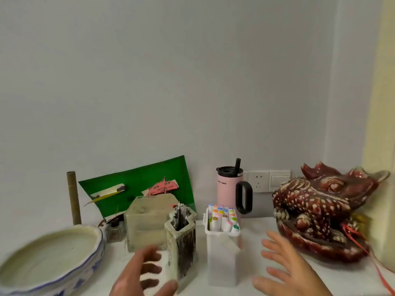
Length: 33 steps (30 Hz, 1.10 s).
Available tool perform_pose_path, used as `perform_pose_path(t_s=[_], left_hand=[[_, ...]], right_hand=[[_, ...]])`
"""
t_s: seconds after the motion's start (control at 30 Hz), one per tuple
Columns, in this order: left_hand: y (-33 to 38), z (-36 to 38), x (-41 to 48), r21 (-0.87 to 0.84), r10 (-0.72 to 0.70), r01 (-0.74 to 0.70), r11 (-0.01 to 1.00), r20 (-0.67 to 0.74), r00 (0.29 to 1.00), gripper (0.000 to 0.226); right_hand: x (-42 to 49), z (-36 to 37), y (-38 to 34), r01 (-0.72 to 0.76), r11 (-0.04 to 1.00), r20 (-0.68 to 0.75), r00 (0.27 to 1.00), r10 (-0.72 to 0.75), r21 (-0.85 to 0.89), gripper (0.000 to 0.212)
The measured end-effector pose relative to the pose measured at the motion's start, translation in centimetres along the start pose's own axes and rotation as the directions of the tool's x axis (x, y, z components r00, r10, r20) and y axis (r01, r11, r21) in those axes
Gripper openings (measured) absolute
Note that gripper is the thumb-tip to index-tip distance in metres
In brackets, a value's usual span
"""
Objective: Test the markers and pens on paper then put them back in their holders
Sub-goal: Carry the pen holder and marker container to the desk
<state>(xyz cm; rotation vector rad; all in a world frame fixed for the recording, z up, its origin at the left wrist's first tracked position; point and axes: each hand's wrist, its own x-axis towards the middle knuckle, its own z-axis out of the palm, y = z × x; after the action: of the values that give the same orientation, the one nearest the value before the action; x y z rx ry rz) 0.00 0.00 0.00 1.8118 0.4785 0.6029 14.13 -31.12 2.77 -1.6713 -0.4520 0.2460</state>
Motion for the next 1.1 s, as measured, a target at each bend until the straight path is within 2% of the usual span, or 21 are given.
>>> perform_pose_path(t_s=[0.03,0.07,0.13,0.2,0.3,0.47,0.63,0.73,0.87,1.1], left_hand=[[1.4,2.2,0.3,0.13,0.109,-0.111,0.985,0.017,0.994,0.074],[1.8,2.8,0.6,0.218,0.166,-0.157,0.963,-0.024,0.986,0.084],[2.6,4.5,1.6,0.266,0.17,-0.159,0.951,-0.02,0.985,0.09],[2.6,5.7,2.5,0.264,0.171,-0.153,0.952,-0.046,0.984,0.081],[2.0,7.1,3.1,0.325,0.208,-0.165,0.931,-0.103,0.973,0.07],[2.2,7.5,3.4,0.377,0.231,-0.15,0.914,-0.179,0.956,0.066],[3.4,7.0,1.7,0.403,0.251,-0.165,0.9,-0.171,0.953,0.066],[4.7,6.7,-0.4,0.389,0.271,-0.199,0.899,-0.139,0.952,0.065],[6.3,7.6,-4.5,0.337,0.33,-0.294,0.894,-0.052,0.943,0.047],[7.0,13.7,-10.7,0.187,0.386,-0.424,0.886,0.209,0.898,0.052]], right_hand=[[1.1,0.2,-0.2,0.051,0.993,0.047,0.998,-0.046,-0.108,0.108],[2.2,0.4,-0.3,0.079,0.978,0.117,0.991,-0.057,-0.194,0.125],[4.3,1.4,-0.5,0.117,0.973,0.212,0.974,-0.074,-0.2,0.133],[6.1,2.5,-0.3,0.156,0.977,0.297,0.949,-0.107,-0.144,0.132],[7.9,3.2,1.3,0.212,0.975,0.343,0.922,-0.179,-0.062,0.12],[8.8,4.0,2.5,0.263,0.963,0.309,0.922,-0.233,-0.058,0.105],[7.3,2.1,1.8,0.316,0.944,0.282,0.918,-0.279,-0.094,0.111],[4.7,-1.3,1.0,0.359,0.929,0.305,0.897,-0.32,-0.083,0.11],[-0.5,-7.0,0.7,0.392,0.914,0.259,0.898,-0.356,-0.103,0.102],[-11.2,-13.7,3.6,0.345,0.925,0.054,0.939,-0.34,-0.162,0.097]])
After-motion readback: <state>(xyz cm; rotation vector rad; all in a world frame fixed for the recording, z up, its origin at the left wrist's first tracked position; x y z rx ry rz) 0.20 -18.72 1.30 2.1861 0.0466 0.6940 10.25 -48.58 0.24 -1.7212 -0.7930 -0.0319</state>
